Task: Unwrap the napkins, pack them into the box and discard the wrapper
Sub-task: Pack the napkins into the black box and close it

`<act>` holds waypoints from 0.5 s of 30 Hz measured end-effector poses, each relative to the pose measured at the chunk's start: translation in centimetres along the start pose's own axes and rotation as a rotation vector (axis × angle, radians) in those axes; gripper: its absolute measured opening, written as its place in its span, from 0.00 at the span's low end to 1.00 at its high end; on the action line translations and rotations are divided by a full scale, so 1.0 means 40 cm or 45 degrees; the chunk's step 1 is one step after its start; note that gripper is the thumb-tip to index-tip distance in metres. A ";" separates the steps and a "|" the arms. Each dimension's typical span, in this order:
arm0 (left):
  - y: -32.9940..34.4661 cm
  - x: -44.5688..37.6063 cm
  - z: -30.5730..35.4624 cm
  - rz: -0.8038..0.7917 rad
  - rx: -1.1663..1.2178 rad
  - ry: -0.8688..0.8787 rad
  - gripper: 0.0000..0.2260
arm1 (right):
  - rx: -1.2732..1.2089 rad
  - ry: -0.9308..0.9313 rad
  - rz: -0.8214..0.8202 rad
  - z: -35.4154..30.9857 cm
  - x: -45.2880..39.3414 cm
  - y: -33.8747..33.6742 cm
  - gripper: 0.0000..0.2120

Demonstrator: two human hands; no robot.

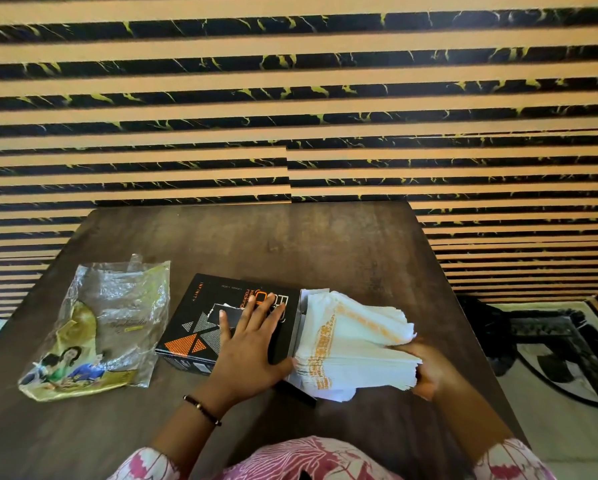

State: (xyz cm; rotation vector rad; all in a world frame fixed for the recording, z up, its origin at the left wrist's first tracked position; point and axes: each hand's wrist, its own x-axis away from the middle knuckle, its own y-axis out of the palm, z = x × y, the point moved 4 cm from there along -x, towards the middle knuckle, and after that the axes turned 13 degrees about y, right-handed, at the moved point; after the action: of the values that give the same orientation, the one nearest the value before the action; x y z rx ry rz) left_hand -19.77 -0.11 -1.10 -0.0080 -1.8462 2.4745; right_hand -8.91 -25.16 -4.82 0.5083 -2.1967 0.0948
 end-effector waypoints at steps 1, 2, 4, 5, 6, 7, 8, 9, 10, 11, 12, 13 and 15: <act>-0.001 0.000 0.000 -0.007 0.000 0.004 0.44 | -0.052 -0.039 -0.011 -0.003 0.003 0.012 0.13; 0.000 0.000 -0.001 -0.010 0.005 0.006 0.44 | -0.162 -0.046 -0.034 -0.002 0.002 0.020 0.12; 0.000 0.002 -0.002 -0.004 0.022 0.011 0.44 | -0.320 0.042 -0.129 0.006 -0.006 0.040 0.11; 0.000 0.003 -0.001 -0.001 0.030 0.014 0.44 | -0.319 0.075 -0.151 0.009 -0.013 0.047 0.13; -0.001 0.004 -0.001 0.003 0.036 0.017 0.45 | -0.293 0.089 -0.158 0.010 -0.012 0.058 0.15; -0.002 0.004 0.000 0.003 0.044 0.023 0.47 | -0.269 0.069 -0.157 0.011 -0.010 0.065 0.14; -0.002 0.004 0.002 0.001 0.049 0.030 0.49 | -0.231 0.031 -0.128 0.011 -0.011 0.068 0.11; -0.002 0.003 0.003 0.000 0.050 0.035 0.49 | -0.159 -0.070 -0.077 0.007 -0.006 0.070 0.09; -0.001 0.003 0.002 0.004 0.049 0.034 0.48 | -0.070 -0.184 -0.007 0.003 -0.003 0.068 0.09; 0.000 0.001 0.001 0.012 0.048 0.029 0.46 | 0.003 -0.283 0.025 0.001 0.001 0.069 0.12; 0.001 0.000 -0.001 0.020 0.051 0.022 0.44 | 0.050 -0.343 0.022 0.001 0.005 0.073 0.12; 0.002 -0.001 -0.003 0.026 0.056 0.016 0.43 | 0.081 -0.368 0.010 0.001 0.003 0.074 0.12; 0.005 -0.002 -0.006 0.031 0.066 0.012 0.43 | 0.119 -0.390 0.001 0.003 -0.009 0.073 0.10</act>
State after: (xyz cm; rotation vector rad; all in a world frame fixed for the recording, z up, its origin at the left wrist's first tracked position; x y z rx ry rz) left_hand -19.69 0.07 -1.35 -0.0405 -1.7889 2.5331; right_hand -9.94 -22.39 -4.87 0.6067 -2.5003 0.1278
